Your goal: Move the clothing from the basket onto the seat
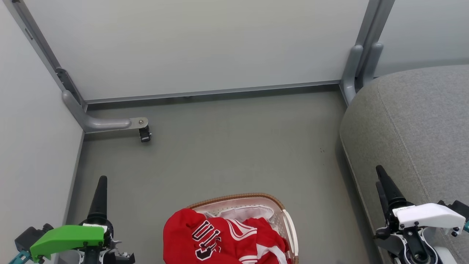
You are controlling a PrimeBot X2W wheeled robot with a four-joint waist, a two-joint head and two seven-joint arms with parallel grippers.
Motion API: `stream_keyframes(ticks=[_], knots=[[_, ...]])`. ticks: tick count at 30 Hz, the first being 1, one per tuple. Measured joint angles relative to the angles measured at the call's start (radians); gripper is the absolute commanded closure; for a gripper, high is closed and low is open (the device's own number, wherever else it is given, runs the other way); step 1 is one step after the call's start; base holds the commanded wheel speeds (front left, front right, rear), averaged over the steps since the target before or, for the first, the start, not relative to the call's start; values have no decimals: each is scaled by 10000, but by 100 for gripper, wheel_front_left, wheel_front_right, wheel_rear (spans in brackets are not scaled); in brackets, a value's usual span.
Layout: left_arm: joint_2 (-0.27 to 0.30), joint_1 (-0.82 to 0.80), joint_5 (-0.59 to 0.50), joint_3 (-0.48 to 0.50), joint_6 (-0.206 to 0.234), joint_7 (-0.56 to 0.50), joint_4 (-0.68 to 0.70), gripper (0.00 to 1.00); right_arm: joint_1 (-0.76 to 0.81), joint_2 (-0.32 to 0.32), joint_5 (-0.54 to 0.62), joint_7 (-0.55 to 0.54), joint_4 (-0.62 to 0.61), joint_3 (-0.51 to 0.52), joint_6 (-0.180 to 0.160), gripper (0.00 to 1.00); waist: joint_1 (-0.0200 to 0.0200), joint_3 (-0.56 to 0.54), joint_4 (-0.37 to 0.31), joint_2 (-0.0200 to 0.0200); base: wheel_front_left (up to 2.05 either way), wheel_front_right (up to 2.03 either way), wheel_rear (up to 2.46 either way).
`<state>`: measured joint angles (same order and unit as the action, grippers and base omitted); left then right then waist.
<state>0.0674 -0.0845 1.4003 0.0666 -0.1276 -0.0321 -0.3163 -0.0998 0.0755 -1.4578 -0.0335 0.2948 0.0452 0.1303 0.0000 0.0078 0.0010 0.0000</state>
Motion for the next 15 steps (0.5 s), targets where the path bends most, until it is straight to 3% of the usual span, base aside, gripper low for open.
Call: stream_keyframes(ticks=[15], knots=[[270,-154,-3208,-349,0,610,-326,0,-379,115,2638,606,407,-644,0,0,0,14,-13,0,0,0,0]])
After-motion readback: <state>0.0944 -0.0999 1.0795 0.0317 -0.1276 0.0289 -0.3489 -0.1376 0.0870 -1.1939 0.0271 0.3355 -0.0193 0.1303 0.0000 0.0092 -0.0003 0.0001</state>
